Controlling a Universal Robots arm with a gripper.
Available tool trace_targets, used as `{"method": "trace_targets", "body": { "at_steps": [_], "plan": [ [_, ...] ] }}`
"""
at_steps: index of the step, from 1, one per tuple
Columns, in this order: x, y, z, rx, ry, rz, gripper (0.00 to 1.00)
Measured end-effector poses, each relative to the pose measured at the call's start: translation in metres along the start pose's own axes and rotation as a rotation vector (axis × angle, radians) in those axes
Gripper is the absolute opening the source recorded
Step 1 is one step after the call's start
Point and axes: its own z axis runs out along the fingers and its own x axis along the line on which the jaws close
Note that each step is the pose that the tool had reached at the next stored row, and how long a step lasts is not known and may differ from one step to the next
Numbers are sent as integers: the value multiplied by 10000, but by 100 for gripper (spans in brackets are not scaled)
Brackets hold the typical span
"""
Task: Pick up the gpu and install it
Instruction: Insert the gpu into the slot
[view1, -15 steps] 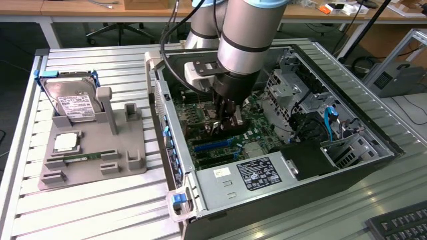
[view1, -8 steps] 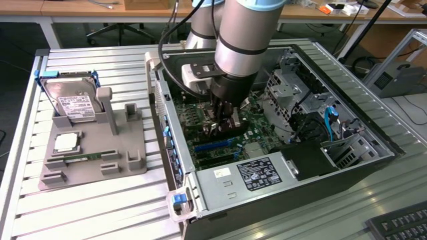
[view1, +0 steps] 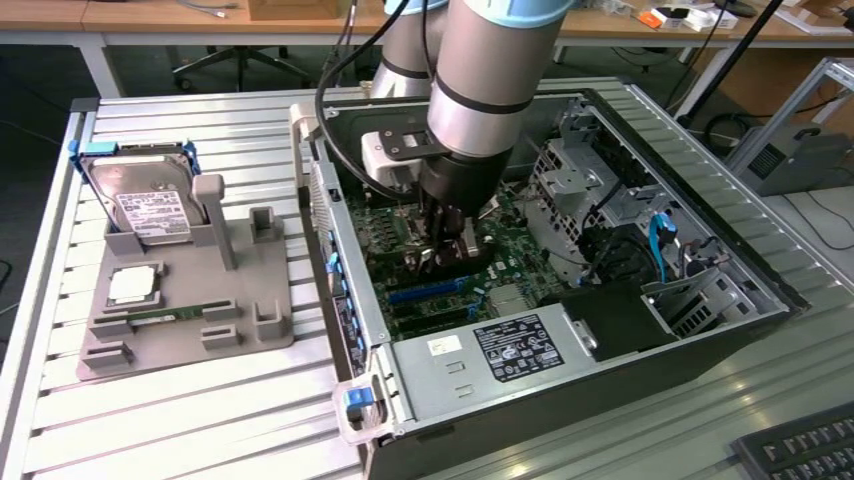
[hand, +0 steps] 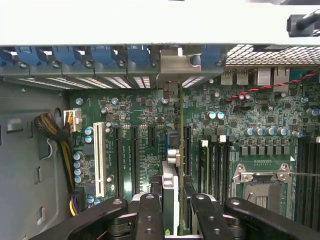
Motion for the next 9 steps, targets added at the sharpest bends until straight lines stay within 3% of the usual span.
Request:
{"method": "trace_targets", "body": {
  "at_steps": [9],
  "plan": [
    [1,0,30,0,0,1,27]
  ]
}}
